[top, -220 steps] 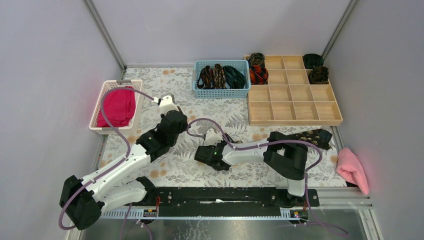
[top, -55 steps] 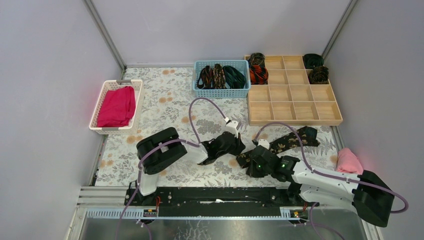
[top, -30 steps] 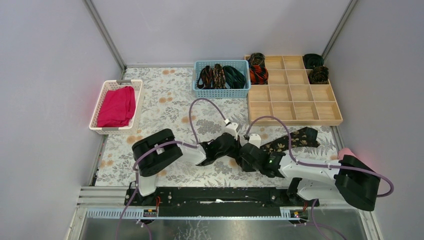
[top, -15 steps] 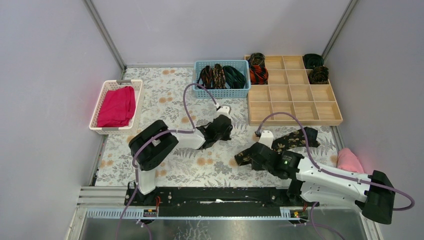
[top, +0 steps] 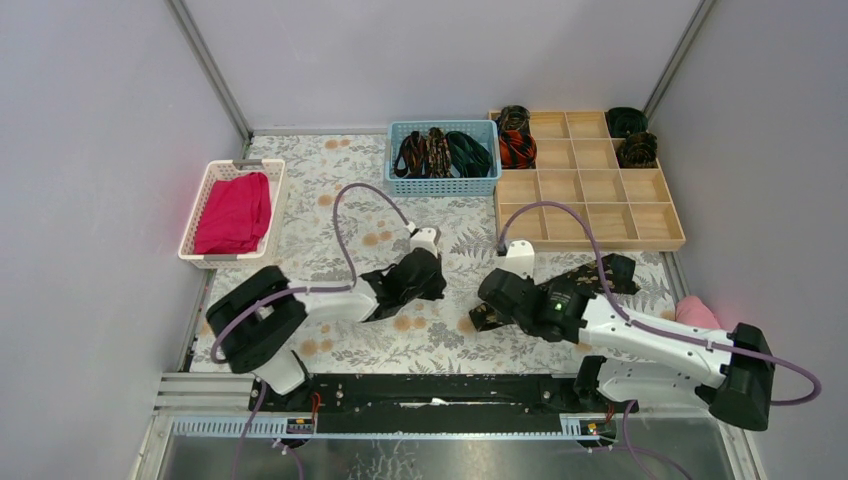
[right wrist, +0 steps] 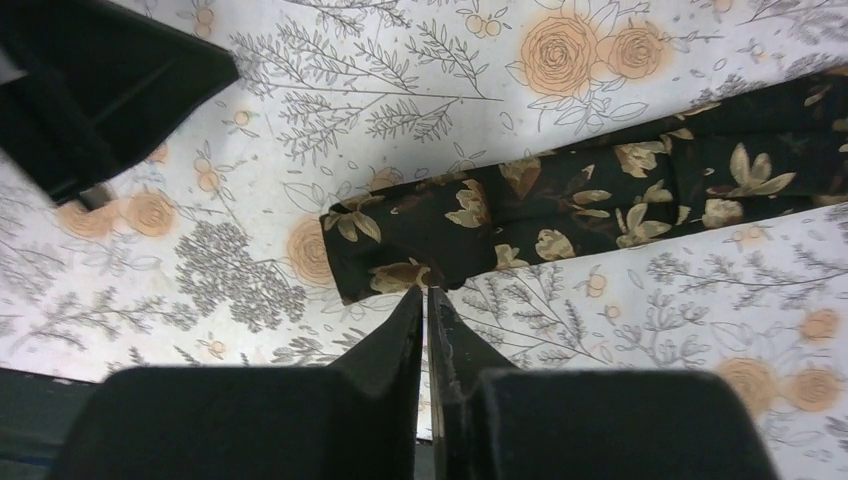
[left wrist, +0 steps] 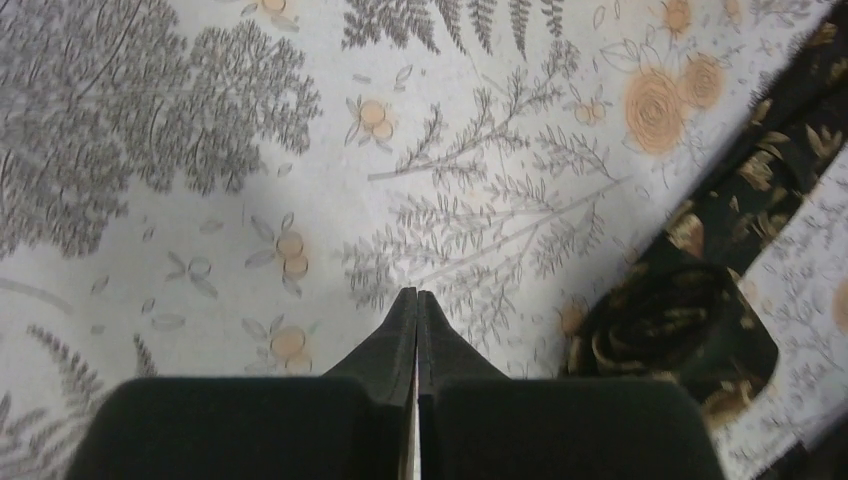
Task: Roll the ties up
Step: Roll the tie at the center of the board.
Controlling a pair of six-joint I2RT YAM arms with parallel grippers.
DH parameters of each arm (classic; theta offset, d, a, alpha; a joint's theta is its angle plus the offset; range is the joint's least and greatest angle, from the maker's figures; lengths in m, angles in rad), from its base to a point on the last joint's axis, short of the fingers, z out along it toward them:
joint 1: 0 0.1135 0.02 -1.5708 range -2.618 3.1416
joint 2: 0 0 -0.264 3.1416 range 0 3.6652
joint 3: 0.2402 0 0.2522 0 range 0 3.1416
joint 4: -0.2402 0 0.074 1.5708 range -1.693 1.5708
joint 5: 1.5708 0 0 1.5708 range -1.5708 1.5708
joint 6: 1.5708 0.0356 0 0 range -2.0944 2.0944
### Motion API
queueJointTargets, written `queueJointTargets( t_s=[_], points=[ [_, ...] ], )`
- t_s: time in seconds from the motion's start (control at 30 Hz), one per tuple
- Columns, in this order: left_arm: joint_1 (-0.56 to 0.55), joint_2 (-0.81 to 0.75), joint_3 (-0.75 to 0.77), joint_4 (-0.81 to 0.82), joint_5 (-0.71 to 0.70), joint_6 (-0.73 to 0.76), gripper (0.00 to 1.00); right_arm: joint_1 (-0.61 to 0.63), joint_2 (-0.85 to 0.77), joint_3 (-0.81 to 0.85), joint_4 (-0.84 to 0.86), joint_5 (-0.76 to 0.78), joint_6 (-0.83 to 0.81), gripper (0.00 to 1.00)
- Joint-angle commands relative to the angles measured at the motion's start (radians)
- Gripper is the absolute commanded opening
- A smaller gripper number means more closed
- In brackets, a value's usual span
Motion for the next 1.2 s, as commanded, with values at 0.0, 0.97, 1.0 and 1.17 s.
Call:
queueJointTargets(
  t_s=[0.0, 0.97, 1.0, 1.17],
  points=[
    [-0.009, -0.128, -0.118, 0.012, -0.001, -0.078, 0.0, 0.074, 0.1, 0.117, -0.121, 0.126, -0.061, 0.12],
    [-0.009, -0.879, -0.326, -0.4, -0.368, -0.228, 0.0, 0.253, 0.857, 0.421, -0.247, 0.325, -0.075, 0.74],
    [-0.008, -0.88, -0.327, -0.397, -0.366, -0.225, 0.0, 0.248, 0.87, 0.418, -0.247, 0.332, -0.072, 0.75],
    [-0.009, -0.879, -0.326, -0.389, -0.359, -0.217, 0.0, 0.188, 0.867, 0.367, -0.21, 0.301, -0.052, 0.75]
  ],
)
